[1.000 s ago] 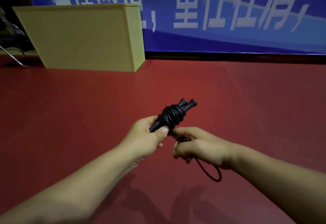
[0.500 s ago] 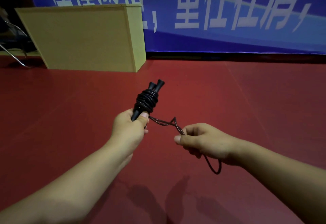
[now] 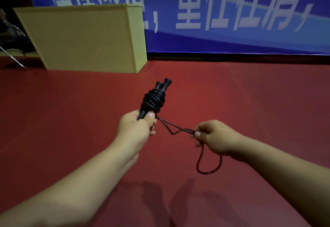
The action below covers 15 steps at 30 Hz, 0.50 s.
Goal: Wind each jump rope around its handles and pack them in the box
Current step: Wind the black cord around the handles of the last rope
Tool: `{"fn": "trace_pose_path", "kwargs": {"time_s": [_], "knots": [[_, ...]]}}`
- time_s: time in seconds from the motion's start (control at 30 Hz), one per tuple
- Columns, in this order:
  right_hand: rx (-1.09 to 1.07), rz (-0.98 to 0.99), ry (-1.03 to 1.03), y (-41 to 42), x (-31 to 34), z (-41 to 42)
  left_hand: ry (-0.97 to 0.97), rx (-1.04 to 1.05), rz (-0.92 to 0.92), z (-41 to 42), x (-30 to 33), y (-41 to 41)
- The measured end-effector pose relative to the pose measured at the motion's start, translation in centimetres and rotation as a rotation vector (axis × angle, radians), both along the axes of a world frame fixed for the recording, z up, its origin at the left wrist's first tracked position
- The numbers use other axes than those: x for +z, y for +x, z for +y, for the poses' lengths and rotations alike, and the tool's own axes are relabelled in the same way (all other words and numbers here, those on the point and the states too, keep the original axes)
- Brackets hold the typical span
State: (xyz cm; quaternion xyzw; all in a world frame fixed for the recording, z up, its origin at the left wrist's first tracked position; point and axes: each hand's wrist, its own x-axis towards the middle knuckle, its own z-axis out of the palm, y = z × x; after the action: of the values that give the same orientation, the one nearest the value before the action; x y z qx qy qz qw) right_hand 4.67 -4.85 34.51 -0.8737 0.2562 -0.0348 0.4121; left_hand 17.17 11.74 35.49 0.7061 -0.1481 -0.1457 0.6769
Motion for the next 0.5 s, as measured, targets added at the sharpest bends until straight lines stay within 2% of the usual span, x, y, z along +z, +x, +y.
{"fn": "trace_pose_path", "kwargs": {"time_s": [0.2,0.33,0.4,0.5], "knots": [[-0.127,-0.101,0.229,0.7,0.2,0.3,-0.018,0.055,-0.015,0.0,0.1,0.6],[0.165,-0.024,0.065,-0.4,0.7,0.3,-0.031,0.126,-0.023,0.5,0.3,1.4],[0.301,0.08,0.111,-0.8,0.6,0.5,-0.03,0.149,-0.021,0.8,0.3,1.7],[0.383,0.154,0.047,-0.9,0.5,0.5,0.006,0.136,-0.036,1.0,0.0,1.5]]}}
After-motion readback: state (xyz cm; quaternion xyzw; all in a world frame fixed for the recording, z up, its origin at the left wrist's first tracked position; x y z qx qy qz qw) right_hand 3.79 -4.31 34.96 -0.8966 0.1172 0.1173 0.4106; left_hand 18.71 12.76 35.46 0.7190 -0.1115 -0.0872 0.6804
